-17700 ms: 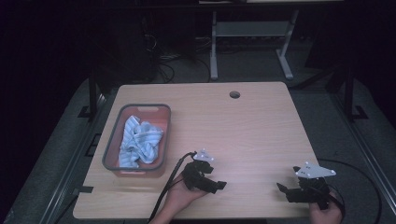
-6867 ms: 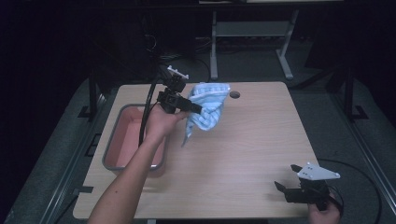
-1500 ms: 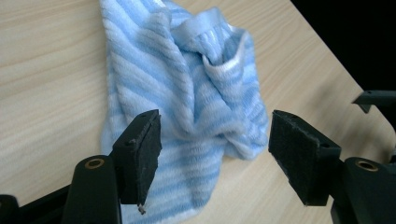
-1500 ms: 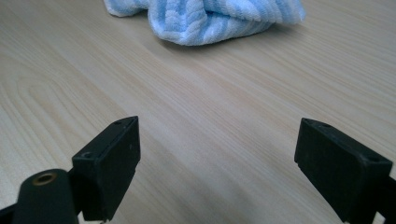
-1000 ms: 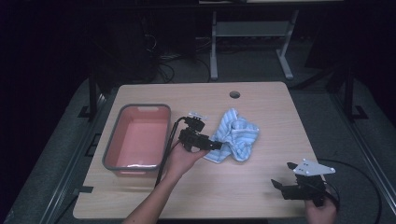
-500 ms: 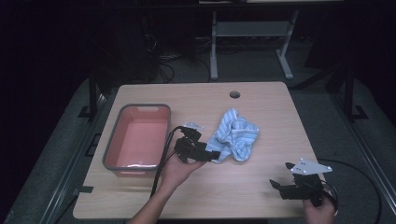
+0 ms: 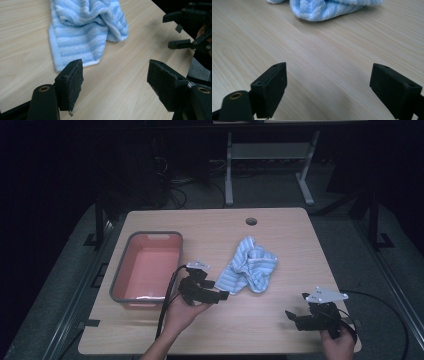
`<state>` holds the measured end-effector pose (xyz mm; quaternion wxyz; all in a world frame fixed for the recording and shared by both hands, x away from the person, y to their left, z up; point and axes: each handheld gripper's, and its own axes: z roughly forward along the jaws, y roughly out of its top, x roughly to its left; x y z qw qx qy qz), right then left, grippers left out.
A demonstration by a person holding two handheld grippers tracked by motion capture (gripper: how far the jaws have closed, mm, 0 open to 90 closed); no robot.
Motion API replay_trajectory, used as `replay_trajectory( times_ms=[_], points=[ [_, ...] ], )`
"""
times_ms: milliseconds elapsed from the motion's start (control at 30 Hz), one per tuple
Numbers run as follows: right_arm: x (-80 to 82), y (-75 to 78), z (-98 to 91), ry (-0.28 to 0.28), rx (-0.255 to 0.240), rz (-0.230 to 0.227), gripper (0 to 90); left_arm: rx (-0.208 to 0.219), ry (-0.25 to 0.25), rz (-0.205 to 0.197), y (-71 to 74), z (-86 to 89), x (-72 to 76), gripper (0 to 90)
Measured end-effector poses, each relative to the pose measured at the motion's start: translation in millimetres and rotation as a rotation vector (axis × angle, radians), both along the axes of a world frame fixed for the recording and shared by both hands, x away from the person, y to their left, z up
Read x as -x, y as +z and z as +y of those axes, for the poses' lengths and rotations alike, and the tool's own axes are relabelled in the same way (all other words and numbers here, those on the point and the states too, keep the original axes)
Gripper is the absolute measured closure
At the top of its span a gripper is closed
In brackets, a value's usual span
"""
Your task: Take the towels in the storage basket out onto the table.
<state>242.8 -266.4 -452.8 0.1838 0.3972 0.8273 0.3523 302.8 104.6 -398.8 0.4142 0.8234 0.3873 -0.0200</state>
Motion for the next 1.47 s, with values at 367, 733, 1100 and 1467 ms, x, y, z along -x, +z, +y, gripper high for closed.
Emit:
replay_trajectory(
  times_ms=[367,733,1100,1467],
  points=[
    [-17.4,-0.9,6.2,-0.038,0.02,0.042,13.7,0.003,-0.008,-0.022,-3.2,8.1,17.0,28.0],
    [-34.0,-7.4,7.0,-0.084,0.024,0.083,13.7,-0.005,-0.002,-0.034,-8.5,15.6,28.6,27.9],
    [-51.8,-18.6,15.8,-0.153,0.058,0.091,13.5,-0.017,0.001,-0.07,-16.3,21.6,42.6,27.5],
    [-58.1,-30.4,15.0,-0.25,-0.022,0.065,0.9,-0.022,0.002,-0.078,-24.8,22.2,50.3,27.0]
  ],
)
